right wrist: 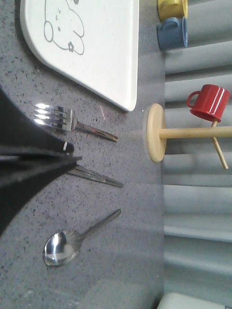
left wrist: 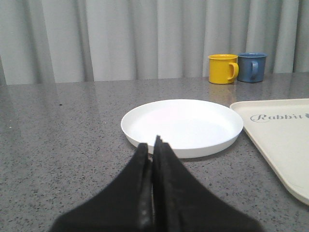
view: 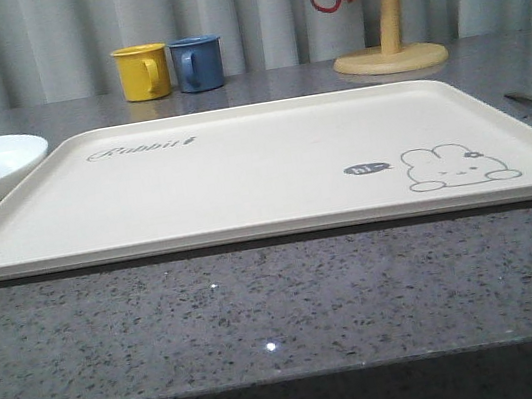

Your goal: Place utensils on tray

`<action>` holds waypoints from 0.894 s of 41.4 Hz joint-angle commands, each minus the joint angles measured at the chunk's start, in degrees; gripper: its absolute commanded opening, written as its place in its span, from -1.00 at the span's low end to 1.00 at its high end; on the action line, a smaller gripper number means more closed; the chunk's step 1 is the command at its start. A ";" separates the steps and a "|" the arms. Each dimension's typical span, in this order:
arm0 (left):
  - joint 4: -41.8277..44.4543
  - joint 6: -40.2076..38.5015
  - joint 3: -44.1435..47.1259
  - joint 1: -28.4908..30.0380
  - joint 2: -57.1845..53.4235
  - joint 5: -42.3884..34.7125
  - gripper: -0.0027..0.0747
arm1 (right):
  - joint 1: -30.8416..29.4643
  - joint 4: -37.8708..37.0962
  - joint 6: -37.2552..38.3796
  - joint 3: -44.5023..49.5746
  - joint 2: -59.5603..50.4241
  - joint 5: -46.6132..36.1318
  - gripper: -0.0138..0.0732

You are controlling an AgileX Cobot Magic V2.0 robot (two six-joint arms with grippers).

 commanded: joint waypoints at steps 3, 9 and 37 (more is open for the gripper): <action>-0.34 -0.09 -0.22 -0.41 -1.35 -4.74 -0.98 | -0.33 -0.15 -0.51 -0.04 -0.96 -4.86 -0.84; -0.34 -0.09 -0.22 -0.41 -1.35 -4.74 -0.98 | -0.33 -0.15 -0.51 -0.04 -0.96 -4.86 -0.84; -1.38 -0.49 -9.27 -0.49 -0.54 -8.54 -0.98 | -0.33 -0.15 -0.51 -13.44 -0.17 1.60 -0.84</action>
